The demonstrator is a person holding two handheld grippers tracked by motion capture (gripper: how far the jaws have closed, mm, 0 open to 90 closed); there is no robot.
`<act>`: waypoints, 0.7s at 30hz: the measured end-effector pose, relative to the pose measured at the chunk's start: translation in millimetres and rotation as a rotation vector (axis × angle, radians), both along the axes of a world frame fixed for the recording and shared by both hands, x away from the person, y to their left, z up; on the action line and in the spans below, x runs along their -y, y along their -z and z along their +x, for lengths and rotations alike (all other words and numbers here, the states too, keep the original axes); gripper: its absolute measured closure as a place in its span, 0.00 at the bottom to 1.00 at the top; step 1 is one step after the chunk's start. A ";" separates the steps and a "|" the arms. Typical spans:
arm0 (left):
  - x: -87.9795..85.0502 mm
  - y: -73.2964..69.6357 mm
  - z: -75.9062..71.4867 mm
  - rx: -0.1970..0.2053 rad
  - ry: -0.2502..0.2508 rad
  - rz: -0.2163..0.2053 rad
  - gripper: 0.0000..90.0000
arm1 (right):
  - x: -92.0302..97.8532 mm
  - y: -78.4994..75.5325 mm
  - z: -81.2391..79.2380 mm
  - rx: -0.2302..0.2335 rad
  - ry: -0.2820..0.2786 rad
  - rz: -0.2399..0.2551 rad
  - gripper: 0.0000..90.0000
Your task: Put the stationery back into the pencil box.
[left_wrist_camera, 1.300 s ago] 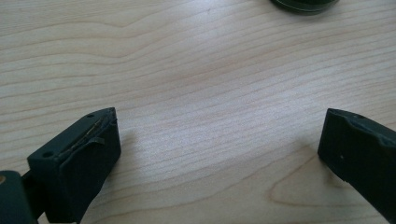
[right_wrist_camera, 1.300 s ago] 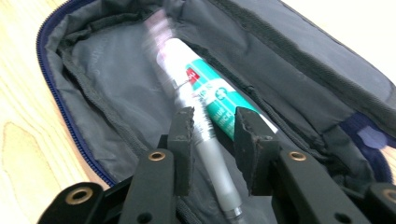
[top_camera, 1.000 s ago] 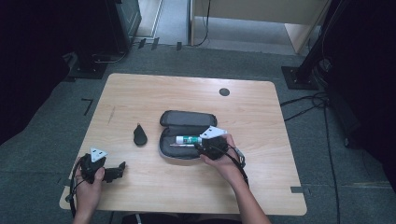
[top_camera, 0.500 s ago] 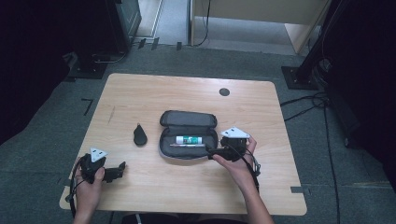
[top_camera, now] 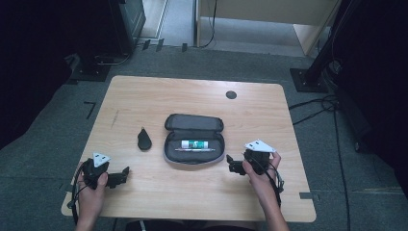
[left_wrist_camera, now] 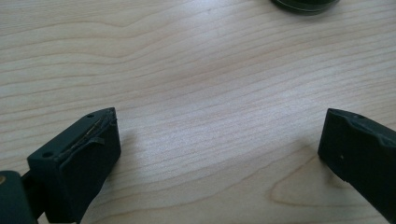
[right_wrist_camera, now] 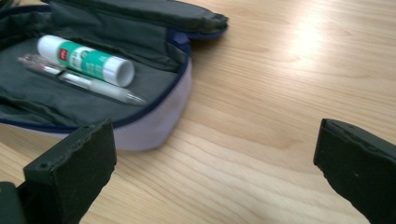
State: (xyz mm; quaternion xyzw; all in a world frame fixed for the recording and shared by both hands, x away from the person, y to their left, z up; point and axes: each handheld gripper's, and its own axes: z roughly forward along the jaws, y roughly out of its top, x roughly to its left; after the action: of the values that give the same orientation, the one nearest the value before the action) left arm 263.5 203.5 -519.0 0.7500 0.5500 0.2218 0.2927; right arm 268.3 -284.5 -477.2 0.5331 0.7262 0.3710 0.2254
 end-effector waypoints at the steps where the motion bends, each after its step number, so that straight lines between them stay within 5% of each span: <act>1: 0.0 0.0 0.0 0.000 0.000 0.000 0.00 | 2.3 0.5 -1.2 0.000 0.008 -0.003 0.00; 21: -0.1 -0.3 -0.1 -0.001 -0.007 -0.002 0.00 | 51.4 23.2 -23.5 -0.027 0.101 -0.032 0.00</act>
State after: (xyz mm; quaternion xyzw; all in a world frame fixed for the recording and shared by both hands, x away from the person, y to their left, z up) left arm 263.4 203.5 -518.8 0.7479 0.5530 0.2220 0.2925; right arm 244.8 -335.9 -500.4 0.5705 0.7071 0.3403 0.2424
